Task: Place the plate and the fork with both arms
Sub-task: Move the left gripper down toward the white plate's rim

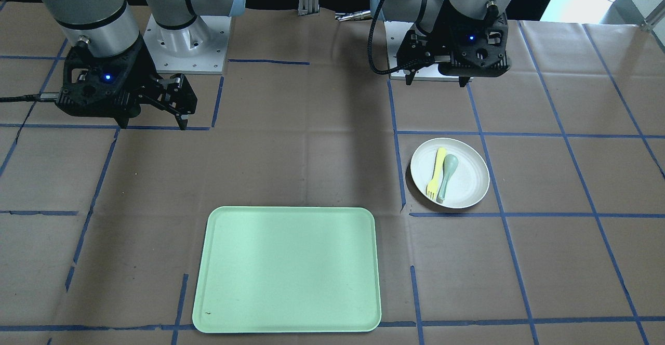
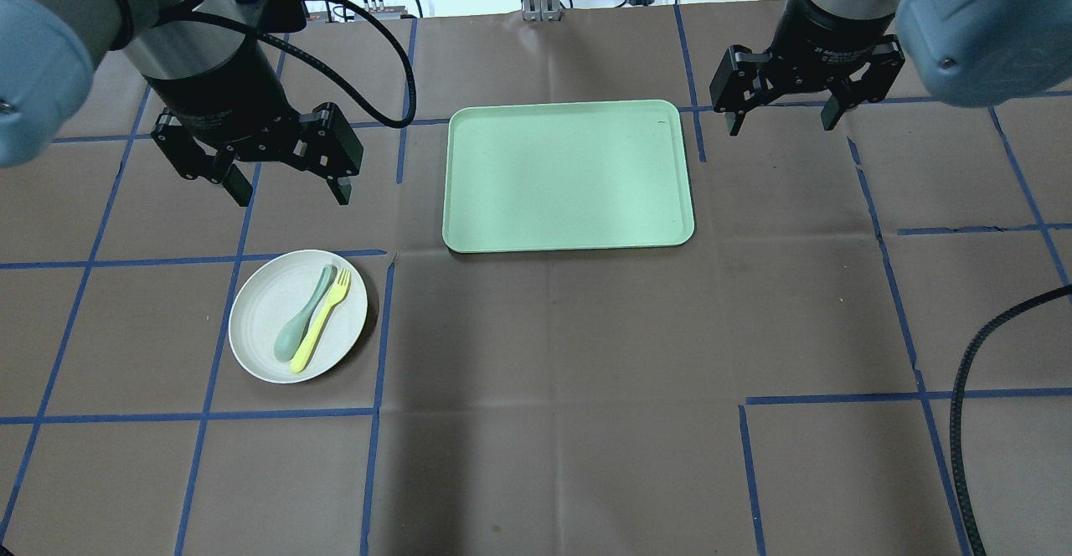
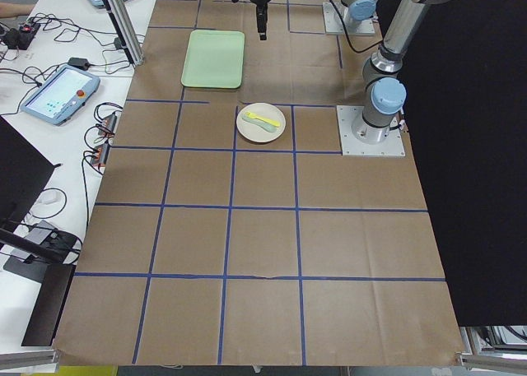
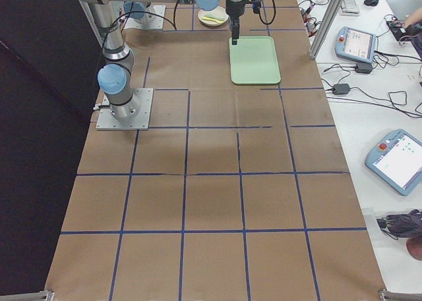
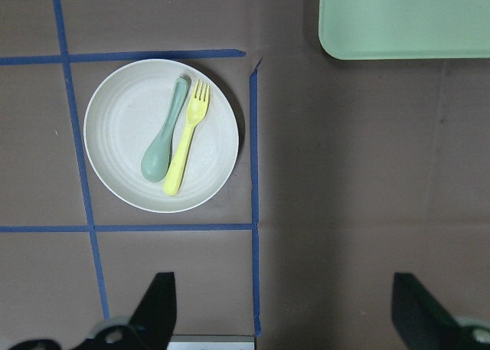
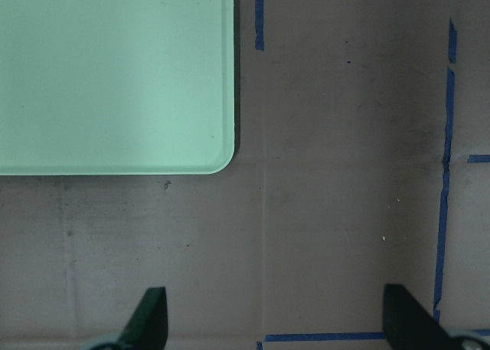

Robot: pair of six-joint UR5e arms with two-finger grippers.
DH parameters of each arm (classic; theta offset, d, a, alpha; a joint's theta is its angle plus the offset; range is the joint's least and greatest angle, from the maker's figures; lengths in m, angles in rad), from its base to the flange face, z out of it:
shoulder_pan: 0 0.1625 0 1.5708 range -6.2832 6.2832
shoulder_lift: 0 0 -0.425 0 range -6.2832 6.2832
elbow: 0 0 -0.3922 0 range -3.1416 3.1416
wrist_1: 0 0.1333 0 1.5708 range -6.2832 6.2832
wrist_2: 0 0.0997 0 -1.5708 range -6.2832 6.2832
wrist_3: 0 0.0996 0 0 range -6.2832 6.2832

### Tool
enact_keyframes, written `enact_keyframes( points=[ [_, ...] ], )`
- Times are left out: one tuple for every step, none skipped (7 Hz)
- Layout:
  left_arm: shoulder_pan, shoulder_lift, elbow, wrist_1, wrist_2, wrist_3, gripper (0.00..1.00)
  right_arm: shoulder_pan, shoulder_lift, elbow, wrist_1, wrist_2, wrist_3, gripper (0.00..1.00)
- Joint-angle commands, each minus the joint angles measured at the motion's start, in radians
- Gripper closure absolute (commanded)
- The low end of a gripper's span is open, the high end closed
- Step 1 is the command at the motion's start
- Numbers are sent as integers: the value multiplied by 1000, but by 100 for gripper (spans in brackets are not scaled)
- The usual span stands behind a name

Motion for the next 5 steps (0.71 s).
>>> enact_keyframes(
  points=[
    [-3,1,-2,3,-1,2,0,0,0,1,0,0,1,0],
    [-3,4,-2,3,-3,2,0,0,0,-1,0,0,0,0],
    [-3,4,-5,3,-7,2,0,0,0,-1,0,0,0,0],
    [-3,4,-7,3,-9,4,0,0,0,-1,0,0,0,0],
    [-3,5,-8,3,-10,6,0,0,0,-1,0,0,0,0]
  ],
)
